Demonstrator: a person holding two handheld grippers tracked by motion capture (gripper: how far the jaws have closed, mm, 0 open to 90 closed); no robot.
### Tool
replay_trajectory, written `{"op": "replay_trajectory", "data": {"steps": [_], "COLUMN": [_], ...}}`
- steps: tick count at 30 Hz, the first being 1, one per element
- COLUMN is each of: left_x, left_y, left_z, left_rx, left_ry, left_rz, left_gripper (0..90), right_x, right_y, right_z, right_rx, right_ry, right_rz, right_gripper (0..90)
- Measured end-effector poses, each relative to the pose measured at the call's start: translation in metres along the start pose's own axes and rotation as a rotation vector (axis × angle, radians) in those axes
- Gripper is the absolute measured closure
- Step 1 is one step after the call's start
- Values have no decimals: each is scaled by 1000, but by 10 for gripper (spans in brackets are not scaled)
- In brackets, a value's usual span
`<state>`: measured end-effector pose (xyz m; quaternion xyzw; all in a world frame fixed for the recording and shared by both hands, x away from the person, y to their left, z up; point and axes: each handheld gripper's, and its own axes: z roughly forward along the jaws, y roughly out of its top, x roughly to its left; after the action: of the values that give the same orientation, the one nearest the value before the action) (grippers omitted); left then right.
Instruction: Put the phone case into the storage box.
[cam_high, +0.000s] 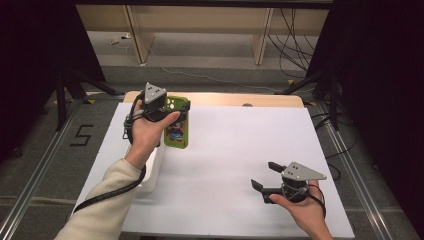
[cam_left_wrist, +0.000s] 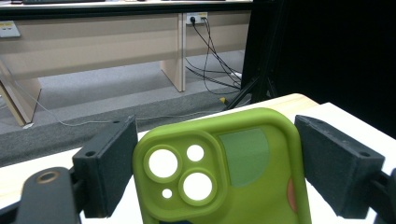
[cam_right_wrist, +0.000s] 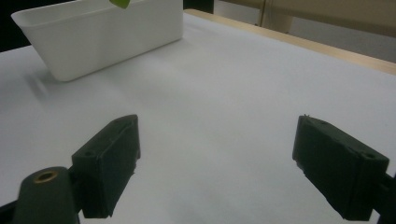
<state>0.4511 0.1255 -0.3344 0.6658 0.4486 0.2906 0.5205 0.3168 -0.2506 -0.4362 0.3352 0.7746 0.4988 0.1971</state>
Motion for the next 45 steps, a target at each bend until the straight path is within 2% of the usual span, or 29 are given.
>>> {"op": "replay_trajectory", "data": {"steps": [45], "left_x": [18], "left_y": [8], "left_z": [-7], "left_rx": [-36], "left_ry": [29], "left_rz": [-14], "left_gripper": [161], "right_x": [0], "right_y": [0], "right_z": [0], "right_rx": [1], "right_ry": [0], "right_rz": [-1], "right_gripper": [161]}}
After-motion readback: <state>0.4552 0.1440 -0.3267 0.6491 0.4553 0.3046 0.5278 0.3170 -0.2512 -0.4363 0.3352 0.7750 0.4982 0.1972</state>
